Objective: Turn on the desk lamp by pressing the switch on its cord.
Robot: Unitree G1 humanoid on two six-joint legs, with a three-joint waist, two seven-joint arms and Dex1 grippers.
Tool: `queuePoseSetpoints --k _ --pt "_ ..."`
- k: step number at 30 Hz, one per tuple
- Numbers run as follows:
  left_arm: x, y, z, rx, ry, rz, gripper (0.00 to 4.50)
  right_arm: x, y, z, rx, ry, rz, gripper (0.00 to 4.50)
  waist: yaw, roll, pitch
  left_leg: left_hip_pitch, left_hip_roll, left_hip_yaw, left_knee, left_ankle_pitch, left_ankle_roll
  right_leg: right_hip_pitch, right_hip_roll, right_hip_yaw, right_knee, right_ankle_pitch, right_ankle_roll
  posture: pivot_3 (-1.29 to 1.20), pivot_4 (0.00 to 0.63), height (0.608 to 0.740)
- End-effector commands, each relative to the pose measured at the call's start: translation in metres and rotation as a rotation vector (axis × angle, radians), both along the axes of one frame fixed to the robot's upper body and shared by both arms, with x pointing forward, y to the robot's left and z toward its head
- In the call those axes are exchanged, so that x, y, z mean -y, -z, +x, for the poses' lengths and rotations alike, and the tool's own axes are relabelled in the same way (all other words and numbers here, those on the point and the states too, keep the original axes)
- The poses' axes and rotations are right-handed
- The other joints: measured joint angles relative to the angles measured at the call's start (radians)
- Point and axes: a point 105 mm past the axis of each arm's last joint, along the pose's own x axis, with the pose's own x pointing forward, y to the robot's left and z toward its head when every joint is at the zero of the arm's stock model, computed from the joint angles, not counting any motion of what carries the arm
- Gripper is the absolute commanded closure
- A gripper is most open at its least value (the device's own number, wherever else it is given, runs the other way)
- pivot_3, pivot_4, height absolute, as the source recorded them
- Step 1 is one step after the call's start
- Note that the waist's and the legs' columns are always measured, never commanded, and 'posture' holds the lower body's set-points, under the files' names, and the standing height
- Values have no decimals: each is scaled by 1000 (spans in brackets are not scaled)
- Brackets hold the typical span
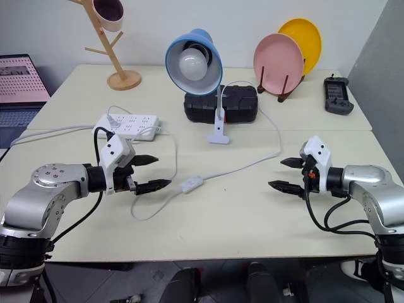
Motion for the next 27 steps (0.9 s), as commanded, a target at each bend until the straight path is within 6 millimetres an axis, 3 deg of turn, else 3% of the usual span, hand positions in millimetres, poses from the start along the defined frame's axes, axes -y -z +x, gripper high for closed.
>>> queuePoseSetpoints --k 1,8,13,23,27 --pt "2 -12 -5 21 30 -22 0 -4 -7 -4 24 -30 2 80 0 0 0 0 0 0 0 0 0 0 0 0 0 0 0 0 150 740" --pt "3 -12 -15 -15 64 -34 0 -2 -7 -3 33 -18 4 80 0 0 0 0 0 0 0 0 0 0 0 0 0 0 0 0 150 740" --pt "16 4 -25 -40 87 -24 0 -7 -5 -5 32 -22 11 80 0 0 0 0 0 0 0 0 0 0 0 0 0 0 0 0 150 740" --pt "44 56 0 -40 -22 -100 0 -19 0 -16 12 -10 52 80 3 0 0 1 0 0 1 0 0 1 0 0 0 1 0 0 150 740" --pt "42 61 5 -42 -7 -76 0 -19 -2 -17 14 1 53 80 1 0 0 1 0 0 2 0 0 1 0 1 0 2 0 0 150 740"
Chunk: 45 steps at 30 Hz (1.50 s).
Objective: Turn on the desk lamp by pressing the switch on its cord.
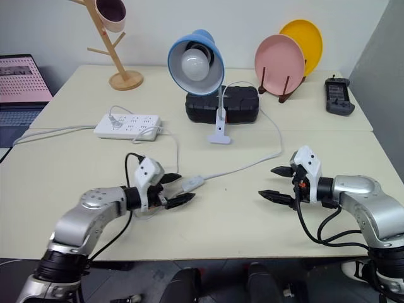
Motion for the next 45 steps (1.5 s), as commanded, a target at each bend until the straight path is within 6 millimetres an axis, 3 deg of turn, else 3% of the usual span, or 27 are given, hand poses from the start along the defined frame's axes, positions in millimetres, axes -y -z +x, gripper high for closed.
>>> queuePoseSetpoints --k 1,7,10,17,29,36,40,45 --pt "-3 -6 7 45 21 27 0 2 -13 -2 50 16 3 80 1 0 0 0 0 0 0 0 0 0 0 0 0 0 0 0 150 740" --pt "-8 -5 5 38 43 28 0 10 -14 -3 62 59 -3 80 1 0 0 0 0 0 0 0 0 0 0 0 0 0 0 0 150 740" --pt "-9 -7 3 38 49 25 429 12 -15 -4 62 71 -5 0 1 0 0 0 0 0 0 0 0 0 0 0 0 0 0 0 150 740" --pt "-14 -8 1 37 41 36 2084 13 -17 -3 65 81 -4 0 0 0 0 0 0 0 0 0 0 0 0 0 0 0 0 0 150 740" --pt "-7 -18 9 68 26 -4 4425 7 -16 -4 51 75 11 0 1 0 0 0 0 0 0 0 0 0 0 0 0 0 0 0 150 740" --pt "7 -38 13 56 39 -99 4425 1 -12 -11 22 64 35 0 1 0 0 0 0 0 0 0 0 0 0 0 0 0 0 0 150 740" --pt "5 -33 9 41 60 -47 4425 0 -11 -11 21 67 37 0 -1 0 0 0 0 0 0 0 0 0 0 0 0 0 0 0 150 740" --pt "-4 -24 -5 19 126 24 3515 -1 -13 -12 20 67 40 0 -2 0 0 0 0 0 -1 0 0 0 0 0 0 0 0 0 150 740"
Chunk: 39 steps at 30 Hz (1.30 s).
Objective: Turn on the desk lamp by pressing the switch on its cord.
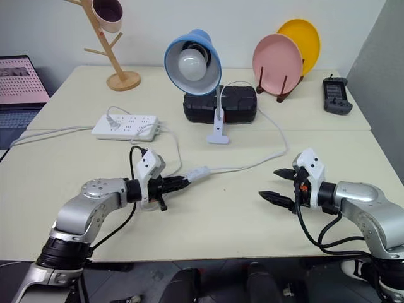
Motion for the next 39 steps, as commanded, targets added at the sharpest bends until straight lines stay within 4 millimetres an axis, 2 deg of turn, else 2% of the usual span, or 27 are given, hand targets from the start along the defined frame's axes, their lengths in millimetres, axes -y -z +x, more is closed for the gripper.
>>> queuePoseSetpoints --k 1,3,5,10,15,25,32,39 --pt "-2 -3 -5 46 42 54 3259 -2 -13 -2 48 -10 3 0 3 0 0 0 0 0 0 0 0 0 0 0 0 0 0 0 150 740" --pt "-4 -1 -2 56 35 72 2827 -3 -14 -2 48 -10 3 0 6 0 0 0 0 0 0 0 0 0 0 0 0 0 0 0 150 740" --pt "-3 -1 0 65 37 68 2827 -4 -14 -2 49 -10 3 0 8 0 0 0 0 0 1 0 0 0 0 0 0 0 0 0 150 740" --pt "17 -5 1 107 69 26 2827 -6 -15 -2 51 -11 4 0 7 0 0 0 0 0 1 0 0 0 0 0 0 0 0 0 150 740" --pt "26 -5 6 134 63 17 2827 -6 -16 -2 55 -7 5 0 7 0 0 0 0 0 0 0 0 0 0 0 0 0 0 0 150 740" --pt "24 -7 18 172 31 41 2827 -3 -14 0 57 3 6 0 6 0 0 0 0 0 1 0 0 0 0 0 0 0 0 0 150 740" --pt "34 -5 19 195 50 47 2827 -1 -12 1 58 7 6 0 6 0 0 0 0 0 1 0 0 0 0 0 0 0 0 0 150 740" --pt "31 -1 19 164 47 50 2827 1 -12 1 62 14 6 0 6 0 0 0 0 0 1 0 0 0 0 0 0 0 0 0 150 740"
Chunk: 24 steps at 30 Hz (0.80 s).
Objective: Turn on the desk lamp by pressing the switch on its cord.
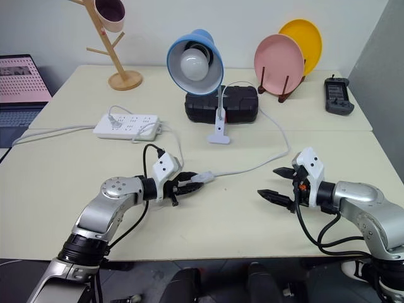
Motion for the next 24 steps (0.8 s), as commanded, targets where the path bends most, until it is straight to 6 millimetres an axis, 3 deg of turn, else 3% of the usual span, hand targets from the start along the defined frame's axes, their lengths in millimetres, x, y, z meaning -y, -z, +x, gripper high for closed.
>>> queuePoseSetpoints --k 1,15,19,24 --pt "-1 -6 1 20 5 7 2827 3 -9 0 47 4 -7 0 0 0 0 0 0 0 0 0 0 0 0 0 0 0 0 0 150 740" --pt "-8 -7 -2 6 1 11 2827 4 -6 -1 44 7 -4 0 0 0 0 0 0 0 0 0 0 0 0 0 0 0 0 0 150 740" --pt "-7 -8 -3 2 3 2 3423 3 -7 -1 43 5 -2 0 0 0 0 0 0 0 0 0 0 0 0 0 0 0 0 0 150 740" --pt "-7 -9 -3 1 -3 -4 3436 3 -6 -2 40 2 -1 0 0 0 0 0 0 0 0 0 0 0 0 0 0 0 0 0 150 740"
